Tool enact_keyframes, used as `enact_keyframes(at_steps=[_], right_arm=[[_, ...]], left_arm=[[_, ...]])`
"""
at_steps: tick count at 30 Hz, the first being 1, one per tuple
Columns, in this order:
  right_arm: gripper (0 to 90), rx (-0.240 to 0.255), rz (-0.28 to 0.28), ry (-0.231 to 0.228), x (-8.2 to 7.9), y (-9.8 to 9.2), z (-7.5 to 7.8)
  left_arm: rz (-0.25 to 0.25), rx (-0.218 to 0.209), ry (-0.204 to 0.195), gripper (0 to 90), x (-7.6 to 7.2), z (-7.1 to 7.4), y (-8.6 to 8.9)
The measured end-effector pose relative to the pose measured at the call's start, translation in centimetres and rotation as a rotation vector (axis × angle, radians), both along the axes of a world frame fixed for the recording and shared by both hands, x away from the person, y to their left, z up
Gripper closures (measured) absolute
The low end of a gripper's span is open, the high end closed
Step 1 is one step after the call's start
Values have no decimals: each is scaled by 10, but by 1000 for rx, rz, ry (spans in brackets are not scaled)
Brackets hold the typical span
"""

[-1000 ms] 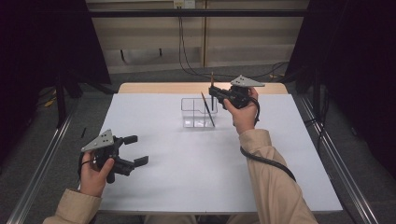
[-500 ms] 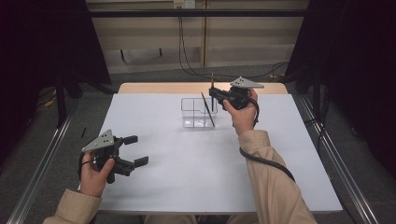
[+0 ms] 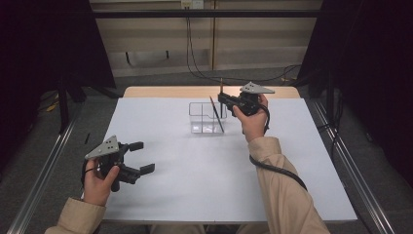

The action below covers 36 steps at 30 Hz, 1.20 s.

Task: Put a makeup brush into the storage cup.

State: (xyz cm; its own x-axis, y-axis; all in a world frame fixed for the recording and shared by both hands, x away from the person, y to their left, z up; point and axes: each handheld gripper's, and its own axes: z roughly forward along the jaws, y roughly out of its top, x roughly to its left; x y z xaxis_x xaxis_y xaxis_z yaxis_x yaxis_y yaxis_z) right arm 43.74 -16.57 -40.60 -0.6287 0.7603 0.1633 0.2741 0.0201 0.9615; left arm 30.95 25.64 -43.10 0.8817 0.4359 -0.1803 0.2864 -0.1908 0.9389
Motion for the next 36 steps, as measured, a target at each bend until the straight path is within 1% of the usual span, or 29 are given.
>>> enact_keyframes(at_steps=[4,5,9,13,15,26,34,35,36], right_arm=[[840,-1,11,3,0,1,-4],[840,-6,11,5,-1,1,-5],[840,-1,5,13,-1,0,-9],[840,-2,8,16,-2,-1,-9],[840,1,11,15,-2,-1,-9],[839,1,24,25,-3,-3,-14],[834,13,39,41,-4,-2,-15],[822,16,41,43,-4,-2,-15],[769,27,48,49,-5,-1,-16]], left_arm=[[-5,-2,0,13,0,0,0],[-5,-3,0,13,0,0,0],[-3,-2,2,13,0,0,0],[-4,0,3,13,0,-1,0],[-4,7,2,14,0,-1,0],[1,4,-1,14,-1,0,1],[0,1,-1,14,-2,0,1],[0,2,-2,14,-2,0,1],[0,3,-2,14,-2,0,1]])
